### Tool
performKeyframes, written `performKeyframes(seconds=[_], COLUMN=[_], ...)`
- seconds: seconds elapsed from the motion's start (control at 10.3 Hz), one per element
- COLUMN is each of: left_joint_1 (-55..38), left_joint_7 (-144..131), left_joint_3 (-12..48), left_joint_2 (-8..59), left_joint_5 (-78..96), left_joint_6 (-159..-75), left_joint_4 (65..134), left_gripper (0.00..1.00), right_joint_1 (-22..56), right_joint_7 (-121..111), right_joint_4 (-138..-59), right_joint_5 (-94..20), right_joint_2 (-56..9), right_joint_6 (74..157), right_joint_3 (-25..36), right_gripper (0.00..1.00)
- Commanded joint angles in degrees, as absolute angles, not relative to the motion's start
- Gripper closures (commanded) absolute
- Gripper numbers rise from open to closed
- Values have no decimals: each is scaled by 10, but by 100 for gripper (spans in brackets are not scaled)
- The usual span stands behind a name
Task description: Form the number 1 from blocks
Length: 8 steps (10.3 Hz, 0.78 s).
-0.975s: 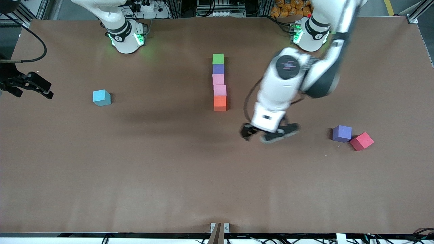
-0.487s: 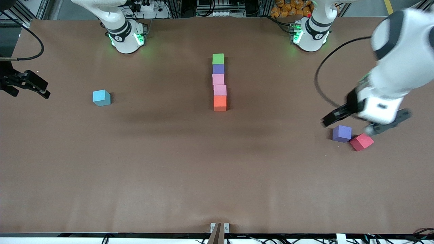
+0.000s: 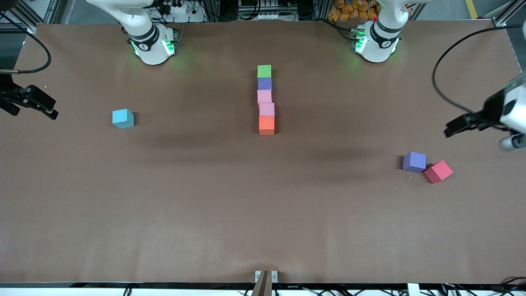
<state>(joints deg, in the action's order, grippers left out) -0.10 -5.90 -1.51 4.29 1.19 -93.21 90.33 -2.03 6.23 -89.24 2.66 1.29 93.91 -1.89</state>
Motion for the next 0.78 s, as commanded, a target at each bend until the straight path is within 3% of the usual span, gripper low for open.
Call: performKeyframes(seconds=[0.0, 0.29, 0.68], left_joint_1=[-19, -26, -33], left_joint_7=[-10, -11, -38], left_joint_3=[-53, -46, 6], left_joint_2=[0, -21, -29], left_joint_5=[21, 21, 8], left_joint_6=[-893, -884, -872], left_joint_4=[916, 918, 919], left_gripper=[0, 0, 0], right_joint_1=[-23, -23, -25], right_joint_7=[74, 75, 76], right_joint_4=[-877, -872, -873], right_joint_5=[37, 37, 36], right_joint_2=[10, 9, 9], right_joint_6=[930, 930, 929], right_joint_3=[-25, -25, -26], right_gripper=[0, 0, 0])
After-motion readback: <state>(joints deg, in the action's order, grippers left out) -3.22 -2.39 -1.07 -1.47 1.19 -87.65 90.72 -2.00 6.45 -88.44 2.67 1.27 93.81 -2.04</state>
